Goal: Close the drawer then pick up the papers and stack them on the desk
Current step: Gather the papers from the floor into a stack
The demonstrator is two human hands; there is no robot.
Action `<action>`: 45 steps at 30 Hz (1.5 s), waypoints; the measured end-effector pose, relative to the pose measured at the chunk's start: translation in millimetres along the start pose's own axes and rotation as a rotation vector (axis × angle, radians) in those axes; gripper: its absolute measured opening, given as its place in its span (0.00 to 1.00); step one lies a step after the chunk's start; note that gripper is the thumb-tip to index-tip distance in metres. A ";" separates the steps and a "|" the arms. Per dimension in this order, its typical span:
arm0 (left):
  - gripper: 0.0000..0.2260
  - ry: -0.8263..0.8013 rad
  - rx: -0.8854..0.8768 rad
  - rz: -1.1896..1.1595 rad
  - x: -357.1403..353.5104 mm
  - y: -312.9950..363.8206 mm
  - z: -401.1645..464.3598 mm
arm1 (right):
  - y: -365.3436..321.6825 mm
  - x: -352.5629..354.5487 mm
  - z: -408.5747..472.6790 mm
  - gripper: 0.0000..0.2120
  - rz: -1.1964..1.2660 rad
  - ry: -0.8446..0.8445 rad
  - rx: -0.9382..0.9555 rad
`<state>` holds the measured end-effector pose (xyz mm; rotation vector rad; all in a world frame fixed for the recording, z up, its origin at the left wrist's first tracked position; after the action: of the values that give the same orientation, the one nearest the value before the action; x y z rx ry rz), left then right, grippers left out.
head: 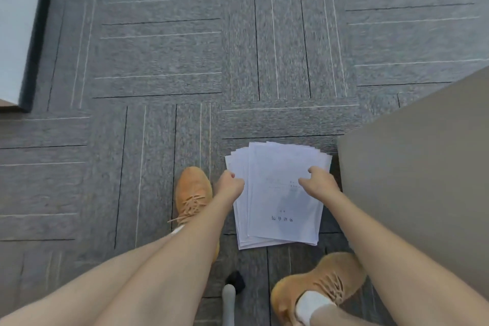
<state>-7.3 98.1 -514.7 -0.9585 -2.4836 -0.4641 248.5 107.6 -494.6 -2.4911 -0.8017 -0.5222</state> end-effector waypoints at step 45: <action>0.30 0.141 0.192 -0.199 -101.5 -20.4 66.4 | 70.6 -83.8 77.1 0.22 0.166 0.360 -0.118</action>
<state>27.8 58.1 -625.6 -0.5869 -2.4514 -0.3341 244.9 61.1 -620.2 -2.4362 -0.4317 -0.9455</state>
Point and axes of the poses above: each hand's wrist, its own z-axis towards the middle knuckle, its own x-axis out of the back of the hand, y = z × x, the point moved 6 cm from there along z, towards the middle knuckle, and after that the axes turned 15 degrees about z, right-handed, at the moved point
